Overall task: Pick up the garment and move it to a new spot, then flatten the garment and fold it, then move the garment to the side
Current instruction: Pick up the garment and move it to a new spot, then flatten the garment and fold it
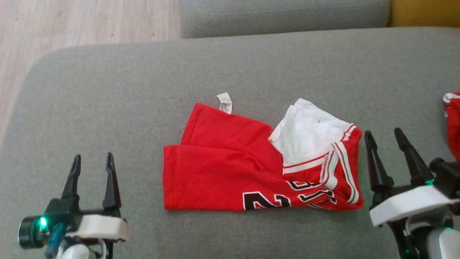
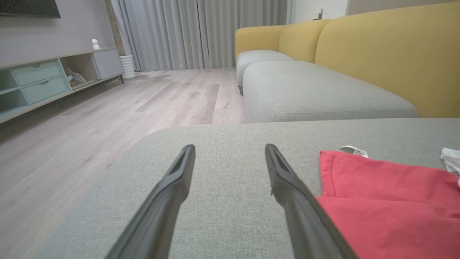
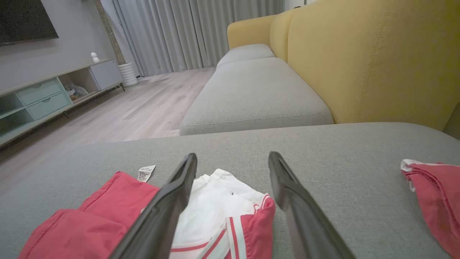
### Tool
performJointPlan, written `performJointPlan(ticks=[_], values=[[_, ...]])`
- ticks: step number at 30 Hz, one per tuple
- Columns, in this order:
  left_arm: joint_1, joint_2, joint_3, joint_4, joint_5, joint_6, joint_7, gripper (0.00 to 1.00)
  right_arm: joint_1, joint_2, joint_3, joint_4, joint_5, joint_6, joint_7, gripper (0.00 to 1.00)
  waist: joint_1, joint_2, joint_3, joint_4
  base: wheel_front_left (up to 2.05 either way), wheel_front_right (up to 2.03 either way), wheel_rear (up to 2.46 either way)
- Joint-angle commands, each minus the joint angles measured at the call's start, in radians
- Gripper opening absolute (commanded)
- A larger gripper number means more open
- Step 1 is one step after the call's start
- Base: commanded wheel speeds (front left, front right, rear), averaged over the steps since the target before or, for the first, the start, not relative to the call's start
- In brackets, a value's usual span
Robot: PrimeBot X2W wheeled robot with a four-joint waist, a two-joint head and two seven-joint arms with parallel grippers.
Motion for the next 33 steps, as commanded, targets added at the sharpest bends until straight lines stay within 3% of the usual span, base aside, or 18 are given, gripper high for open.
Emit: performJointPlan(ticks=[1, 12, 33], values=[[-0.02, 0.039, 0.035, -0.052, -0.004, 0.014, 0.007, 1.0, -0.009, -0.014, 0.024, -0.047, -0.008, -0.001, 0.007, 1.0, 0.0001, 0.0, -0.016, -0.01, 0.0, 0.0, 0.0], [0.074, 0.053, 0.016, -0.143, -0.007, 0.054, 0.064, 1.0, 0.051, 0.004, 0.037, -0.076, -0.023, -0.001, 0.036, 1.0, 0.0001, 0.0, -0.061, -0.035, 0.0, 0.0, 0.0], [0.056, 0.054, 0.0, -0.159, -0.004, 0.064, 0.076, 1.0, 0.041, -0.008, 0.051, -0.065, -0.027, -0.001, 0.079, 1.0, 0.0001, 0.0, -0.041, -0.03, 0.0, 0.0, 0.0]])
